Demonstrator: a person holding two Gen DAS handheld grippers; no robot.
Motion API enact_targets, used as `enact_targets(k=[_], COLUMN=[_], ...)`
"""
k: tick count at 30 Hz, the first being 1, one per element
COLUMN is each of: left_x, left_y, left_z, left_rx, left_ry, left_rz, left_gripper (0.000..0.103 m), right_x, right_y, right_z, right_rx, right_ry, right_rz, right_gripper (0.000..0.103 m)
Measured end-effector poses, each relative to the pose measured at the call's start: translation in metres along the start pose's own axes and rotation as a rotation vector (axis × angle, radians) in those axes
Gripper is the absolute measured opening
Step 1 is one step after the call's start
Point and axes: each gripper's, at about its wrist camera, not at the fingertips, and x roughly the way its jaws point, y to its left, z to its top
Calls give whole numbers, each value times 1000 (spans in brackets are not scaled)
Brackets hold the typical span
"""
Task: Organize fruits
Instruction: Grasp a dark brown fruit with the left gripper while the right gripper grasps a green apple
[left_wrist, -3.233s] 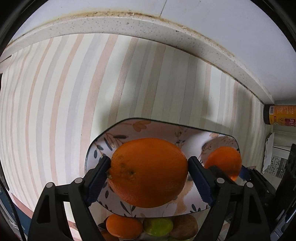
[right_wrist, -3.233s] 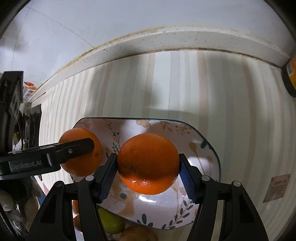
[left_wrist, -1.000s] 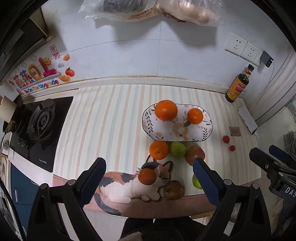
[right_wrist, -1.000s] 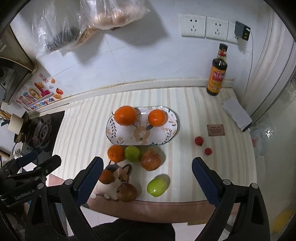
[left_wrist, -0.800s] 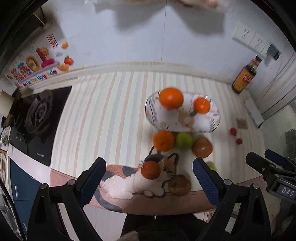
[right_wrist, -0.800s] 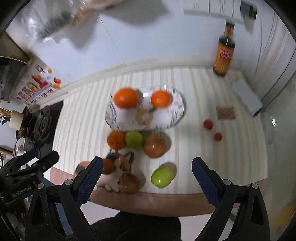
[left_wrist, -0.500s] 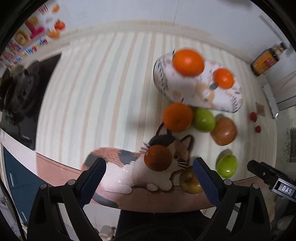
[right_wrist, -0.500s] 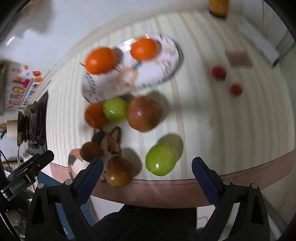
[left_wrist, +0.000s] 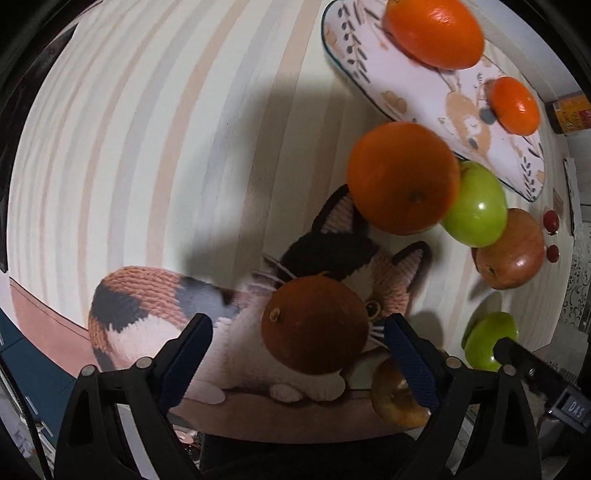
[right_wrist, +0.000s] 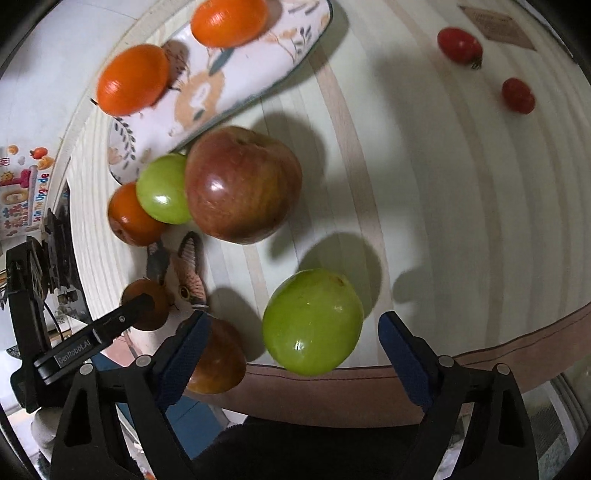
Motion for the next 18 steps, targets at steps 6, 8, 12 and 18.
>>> enact_targets(k=[6,8,12,18], left_x=[9,7,6,5], left_y=[-2,-6,-12,-14], left_z=[1,-2,-10,-16], left_rx=[3,16,74,84], left_ry=[11,2,-15,-28], left_rz=[-17,-21,38,41], left_gripper=[64,55,55,55], right_x=[19,21,17,20], right_y=[0,1,12,29], right_z=[-2,-2,-3,-5], right_rx=[1,-2,-104,-208], right_ry=[44,40,23,17], right_rz=[-6,-13,-84,-159], right_gripper=[75,67,59,60])
